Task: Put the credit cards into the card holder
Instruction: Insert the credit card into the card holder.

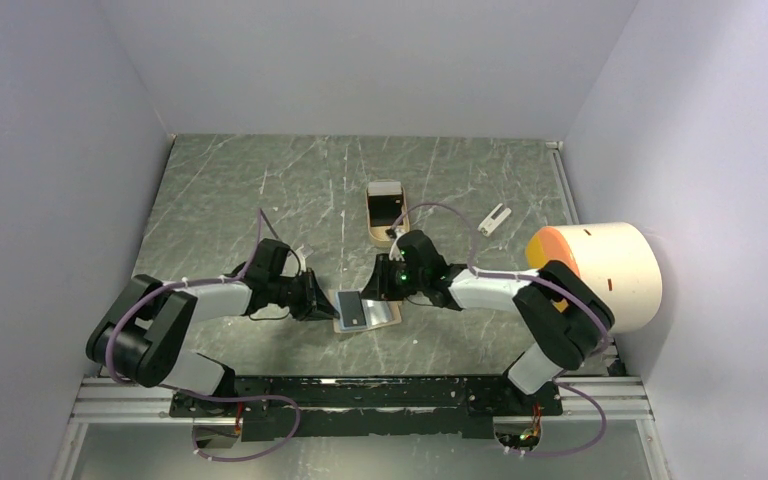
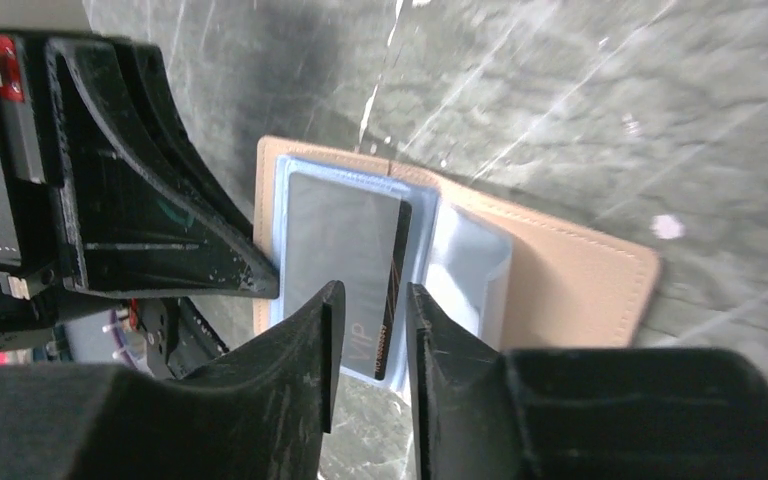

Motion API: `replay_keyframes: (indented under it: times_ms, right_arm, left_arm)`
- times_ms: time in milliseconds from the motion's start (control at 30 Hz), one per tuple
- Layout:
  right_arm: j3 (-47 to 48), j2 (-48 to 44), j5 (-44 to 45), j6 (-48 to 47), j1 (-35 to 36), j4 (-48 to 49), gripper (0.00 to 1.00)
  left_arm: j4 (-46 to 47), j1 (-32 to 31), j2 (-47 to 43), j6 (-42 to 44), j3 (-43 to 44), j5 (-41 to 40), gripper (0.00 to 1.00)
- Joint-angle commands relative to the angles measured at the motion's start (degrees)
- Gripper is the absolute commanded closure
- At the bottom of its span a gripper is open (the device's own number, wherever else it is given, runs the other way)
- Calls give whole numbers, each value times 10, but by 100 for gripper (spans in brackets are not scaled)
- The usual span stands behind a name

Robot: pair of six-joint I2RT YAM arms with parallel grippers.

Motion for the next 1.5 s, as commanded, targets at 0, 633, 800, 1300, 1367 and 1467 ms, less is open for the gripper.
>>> replay_keyframes:
  times_ms: [0, 633, 800, 1300, 1367, 1467]
  right_arm:
    - [6, -38, 31, -43, -10, -43, 70]
    - [-24, 17, 29, -21, 10, 23, 77]
    - [-35, 23, 30, -14, 12, 42, 78]
    - [-49, 21, 35, 0, 33, 60, 79]
    - [-52, 20, 38, 0, 33, 60, 79]
    - [-57, 18, 38, 0, 33, 64, 79]
  left_arm:
    - [6, -6, -23, 1, 22, 38, 91]
    - [106, -8, -3, -42, 15, 87, 62]
    - [86, -8, 2, -26, 29, 78, 73]
    - [54, -11, 30, 0, 45, 47, 73]
    - [51, -12, 32, 3, 46, 43, 72]
    - [51, -13, 33, 4, 45, 39, 72]
